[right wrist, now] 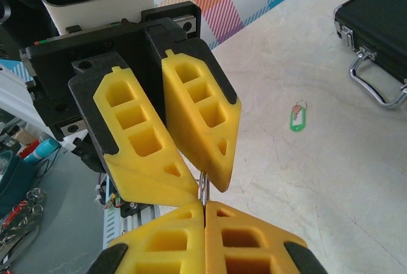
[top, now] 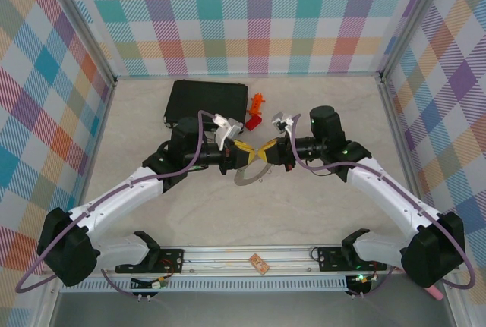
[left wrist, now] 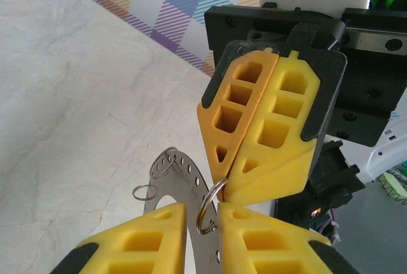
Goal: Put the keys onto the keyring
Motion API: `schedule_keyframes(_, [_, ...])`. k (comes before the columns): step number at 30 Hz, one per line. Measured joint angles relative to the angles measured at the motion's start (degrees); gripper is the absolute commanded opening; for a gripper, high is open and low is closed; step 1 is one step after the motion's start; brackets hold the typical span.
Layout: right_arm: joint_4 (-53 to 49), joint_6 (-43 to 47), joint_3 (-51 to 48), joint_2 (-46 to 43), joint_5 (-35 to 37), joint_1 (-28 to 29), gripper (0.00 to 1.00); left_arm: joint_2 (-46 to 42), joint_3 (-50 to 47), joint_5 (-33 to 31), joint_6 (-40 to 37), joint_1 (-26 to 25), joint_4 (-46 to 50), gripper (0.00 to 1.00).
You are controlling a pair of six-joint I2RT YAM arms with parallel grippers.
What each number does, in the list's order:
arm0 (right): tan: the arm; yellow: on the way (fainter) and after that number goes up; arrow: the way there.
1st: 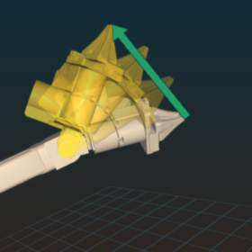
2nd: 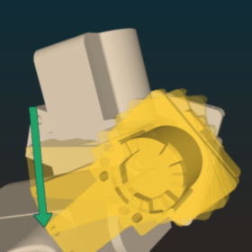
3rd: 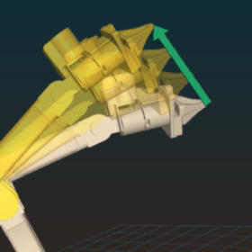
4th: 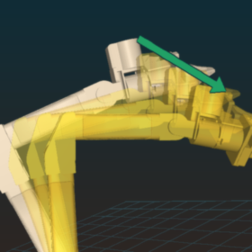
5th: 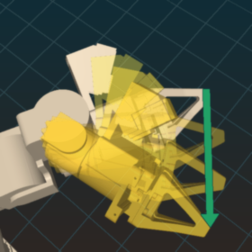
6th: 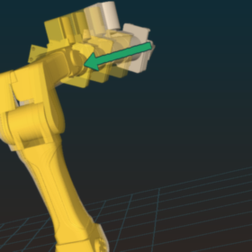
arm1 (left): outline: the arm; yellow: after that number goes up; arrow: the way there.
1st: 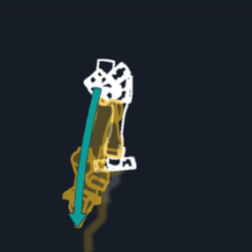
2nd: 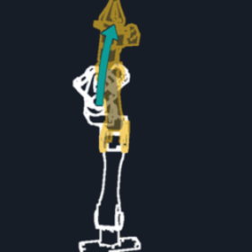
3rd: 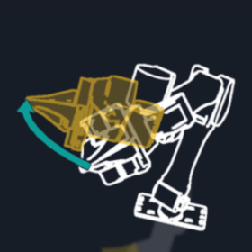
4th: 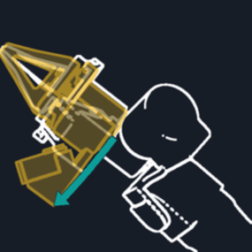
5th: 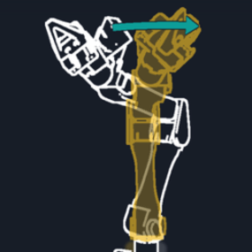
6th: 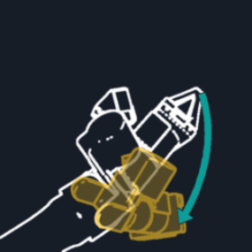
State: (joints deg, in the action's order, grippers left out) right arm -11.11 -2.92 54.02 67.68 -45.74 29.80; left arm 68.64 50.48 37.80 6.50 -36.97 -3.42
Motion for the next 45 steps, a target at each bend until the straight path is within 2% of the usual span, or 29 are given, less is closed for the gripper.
schedule_keyframes(4, [-0.17,0.0,0.0,0.2,-0.39,0.0,0.0,0.26,0.0,0.59,0.11,0.0,0.02,0.09])
schedule_keyframes(6, [-0.24,0.0,0.0,0.24,-0.37,0.0,0.0,0.37,0.0,0.87,0.15,0.0,0.0,0.01])
schedule_keyframes(8, [-0.39,0.0,0.0,0.26,-0.35,-0.13,0.0,0.42,0.02,1.2,0.31,0.0,0.02,0.0])
schedule_keyframes(10, [-0.42,-0.07,0.0,0.26,-0.15,-0.11,0.09,0.52,0.02,1.4,0.2,0.0,-0.04,0.0])
schedule_keyframes(11, [-0.39,-0.31,0.0,0.26,0.11,-0.11,0.18,0.57,0.02,1.4,0.37,0.0,-0.24,0.0])
schedule_keyframes(16, [4.81,-3.52,-2.08,-2.36,3.85,-0.11,0.3,0.74,-1.57,1.53,4.55,0.0,-6.84,0.0])
schedule_keyframes(19, [10.38,-7.08,-7.13,-7.72,8.0,-0.7,0.32,0.74,-3.87,0.98,8.63,0.0,-13.25,0.0])
schedule_keyframes(24, [18.38,-13.79,-13.77,-14.05,14.49,-2.36,0.3,1.07,-6.64,-1.05,14.86,0.0,-23.12,0.0])
schedule_keyframes(30, [24.92,-19.23,-15.89,-14.49,18.29,-2.8,0.29,1.81,-9.01,-2.51,21.14,-0.02,-35.15,0.0])
schedule_keyframes(38, [30.27,-23.76,-14.73,-8.41,12.28,-2.84,0.26,2.45,-9.99,-3.61,23.26,-0.22,-41.83,0.0])
schedule_keyframes(45, [40.41,-30.14,-14.69,-6.47,7.72,-2.84,0.25,2.89,-11.19,-5.46,24.22,-0.87,-45.09,0.0])
